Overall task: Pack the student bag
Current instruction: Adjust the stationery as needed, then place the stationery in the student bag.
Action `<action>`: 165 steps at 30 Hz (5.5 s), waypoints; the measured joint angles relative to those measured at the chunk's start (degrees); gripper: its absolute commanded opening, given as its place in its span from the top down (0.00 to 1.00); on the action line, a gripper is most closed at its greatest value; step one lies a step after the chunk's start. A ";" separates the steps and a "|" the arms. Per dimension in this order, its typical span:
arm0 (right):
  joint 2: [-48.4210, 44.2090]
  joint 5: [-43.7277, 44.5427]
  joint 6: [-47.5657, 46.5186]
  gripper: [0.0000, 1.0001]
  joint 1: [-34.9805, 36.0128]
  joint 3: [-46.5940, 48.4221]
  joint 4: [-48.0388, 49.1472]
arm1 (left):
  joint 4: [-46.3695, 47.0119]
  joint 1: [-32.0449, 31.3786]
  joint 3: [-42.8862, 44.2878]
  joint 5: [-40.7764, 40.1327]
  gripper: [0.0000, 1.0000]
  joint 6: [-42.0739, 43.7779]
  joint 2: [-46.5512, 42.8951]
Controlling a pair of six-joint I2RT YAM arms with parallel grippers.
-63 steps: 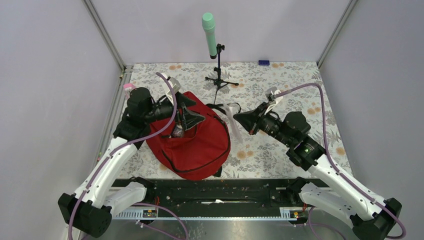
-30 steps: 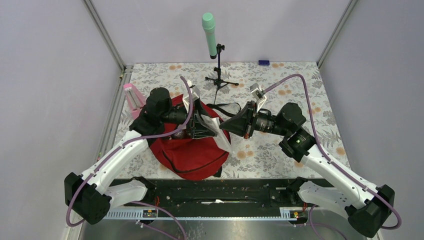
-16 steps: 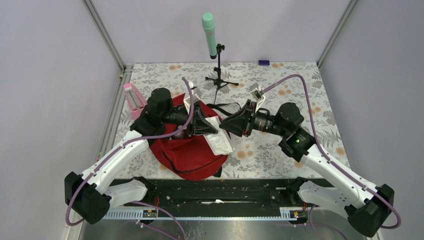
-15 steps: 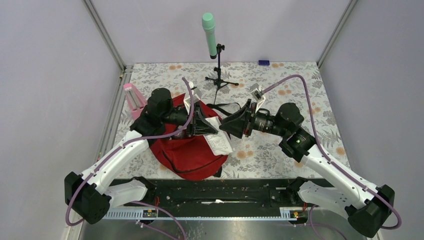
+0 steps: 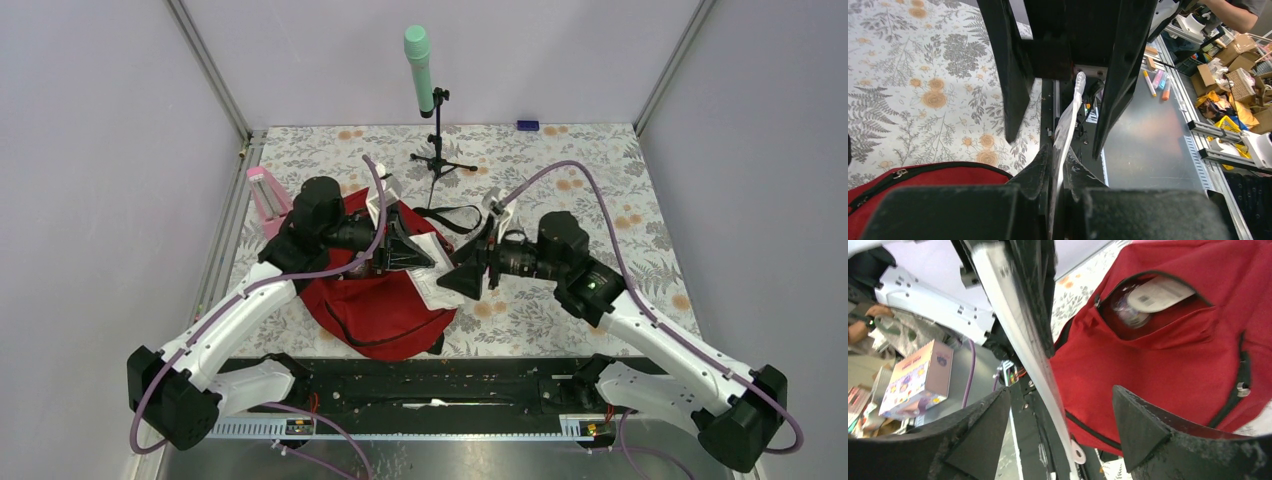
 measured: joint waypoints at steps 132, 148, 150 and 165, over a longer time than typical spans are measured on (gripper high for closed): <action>54.73 26.45 64.70 1.00 10.34 13.05 35.78 | -31.41 -3.74 -1.40 -74.93 1.00 4.61 -5.29; 64.89 35.34 53.37 0.83 13.44 25.18 33.51 | -30.21 -3.19 -1.40 -73.99 1.00 4.63 -5.25; 65.37 35.74 52.46 0.73 13.70 25.81 33.22 | -30.29 -3.17 -1.40 -74.01 1.00 4.63 -5.25; 62.51 36.96 43.34 0.39 13.66 22.16 32.89 | -29.09 -2.78 -1.68 -72.63 1.00 4.24 -5.44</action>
